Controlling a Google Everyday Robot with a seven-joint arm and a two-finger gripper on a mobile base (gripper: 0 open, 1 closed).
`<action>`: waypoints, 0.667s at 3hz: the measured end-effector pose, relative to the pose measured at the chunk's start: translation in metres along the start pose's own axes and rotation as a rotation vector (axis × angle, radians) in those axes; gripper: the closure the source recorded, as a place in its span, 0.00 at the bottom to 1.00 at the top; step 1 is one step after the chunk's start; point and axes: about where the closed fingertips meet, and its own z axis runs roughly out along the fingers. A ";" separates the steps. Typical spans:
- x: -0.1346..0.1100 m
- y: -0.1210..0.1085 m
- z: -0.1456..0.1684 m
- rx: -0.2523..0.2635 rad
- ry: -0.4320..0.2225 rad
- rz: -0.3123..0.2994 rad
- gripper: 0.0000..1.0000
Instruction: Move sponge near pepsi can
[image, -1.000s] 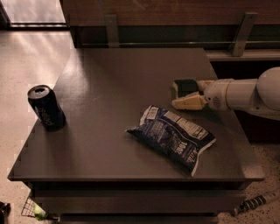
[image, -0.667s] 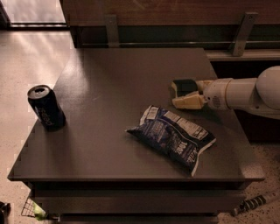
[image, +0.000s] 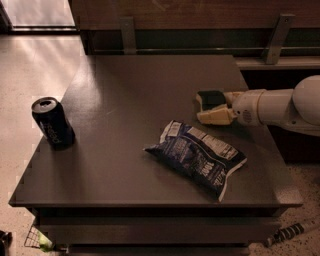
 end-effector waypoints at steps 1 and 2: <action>0.000 0.000 0.000 0.000 0.000 0.000 1.00; 0.000 0.000 0.000 0.000 0.000 0.000 1.00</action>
Offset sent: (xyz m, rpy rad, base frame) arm -0.0216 0.0805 0.1289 -0.2347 -0.0015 0.1680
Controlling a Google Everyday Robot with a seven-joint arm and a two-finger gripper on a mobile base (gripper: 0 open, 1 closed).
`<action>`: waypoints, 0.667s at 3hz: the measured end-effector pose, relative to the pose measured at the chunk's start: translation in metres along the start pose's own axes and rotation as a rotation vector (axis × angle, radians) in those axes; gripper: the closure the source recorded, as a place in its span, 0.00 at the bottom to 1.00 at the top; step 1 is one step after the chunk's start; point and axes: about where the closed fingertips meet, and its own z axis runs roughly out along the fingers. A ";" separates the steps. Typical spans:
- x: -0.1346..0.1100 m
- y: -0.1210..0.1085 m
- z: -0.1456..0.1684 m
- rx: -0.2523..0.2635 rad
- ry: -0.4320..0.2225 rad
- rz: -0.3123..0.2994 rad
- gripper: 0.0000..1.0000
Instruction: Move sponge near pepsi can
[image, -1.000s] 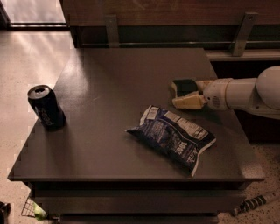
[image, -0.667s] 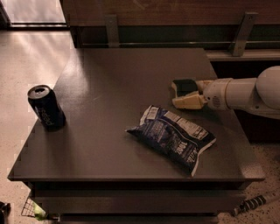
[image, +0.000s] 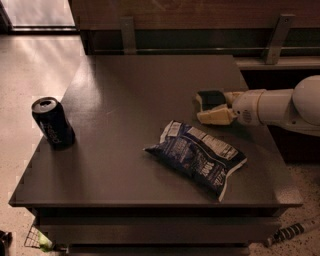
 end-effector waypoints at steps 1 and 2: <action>0.000 0.000 0.000 0.000 0.000 0.000 1.00; 0.000 0.000 0.000 0.000 0.000 0.000 1.00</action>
Offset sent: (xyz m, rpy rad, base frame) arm -0.0087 0.0711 0.1631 -0.3188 -0.0194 0.0926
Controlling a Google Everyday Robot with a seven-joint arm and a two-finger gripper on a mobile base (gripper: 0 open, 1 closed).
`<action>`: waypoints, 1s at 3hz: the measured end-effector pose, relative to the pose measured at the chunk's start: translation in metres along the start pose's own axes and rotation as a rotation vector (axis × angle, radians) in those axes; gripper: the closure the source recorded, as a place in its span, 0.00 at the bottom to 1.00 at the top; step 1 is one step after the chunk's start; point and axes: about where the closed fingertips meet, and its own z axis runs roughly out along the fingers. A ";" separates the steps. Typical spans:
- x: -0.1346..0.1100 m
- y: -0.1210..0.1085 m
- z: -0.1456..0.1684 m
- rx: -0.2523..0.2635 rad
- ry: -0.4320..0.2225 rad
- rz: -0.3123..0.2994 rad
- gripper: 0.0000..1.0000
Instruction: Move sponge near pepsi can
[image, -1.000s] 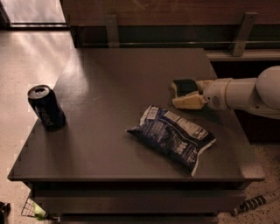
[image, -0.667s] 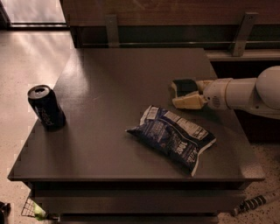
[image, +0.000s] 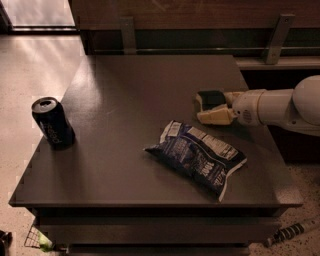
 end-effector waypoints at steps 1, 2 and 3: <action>-0.061 0.020 -0.021 0.034 0.076 -0.099 1.00; -0.126 0.039 -0.048 0.081 0.147 -0.196 1.00; -0.156 0.071 -0.047 0.035 0.173 -0.249 1.00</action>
Offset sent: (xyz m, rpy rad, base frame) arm -0.0211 0.0642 0.2113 -0.3927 -0.0743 0.0269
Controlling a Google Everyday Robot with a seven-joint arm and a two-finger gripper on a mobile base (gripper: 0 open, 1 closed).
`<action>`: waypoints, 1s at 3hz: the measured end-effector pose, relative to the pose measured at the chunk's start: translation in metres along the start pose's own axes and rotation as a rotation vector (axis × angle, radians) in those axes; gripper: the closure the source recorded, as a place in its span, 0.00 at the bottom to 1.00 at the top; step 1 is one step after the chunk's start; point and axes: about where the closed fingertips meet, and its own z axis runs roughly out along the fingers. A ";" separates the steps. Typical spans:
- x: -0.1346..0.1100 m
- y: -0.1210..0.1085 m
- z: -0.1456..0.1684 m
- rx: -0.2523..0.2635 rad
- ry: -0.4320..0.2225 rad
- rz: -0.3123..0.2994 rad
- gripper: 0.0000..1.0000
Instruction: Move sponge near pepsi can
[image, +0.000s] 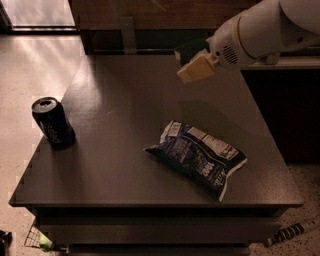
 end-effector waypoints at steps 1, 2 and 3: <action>-0.013 0.037 0.017 -0.093 -0.032 0.006 1.00; -0.016 0.068 0.035 -0.169 -0.067 0.020 1.00; -0.008 0.153 0.083 -0.356 -0.177 0.102 1.00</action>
Offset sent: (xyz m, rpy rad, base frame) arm -0.0788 0.1597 -0.1013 0.3145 0.2272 0.2810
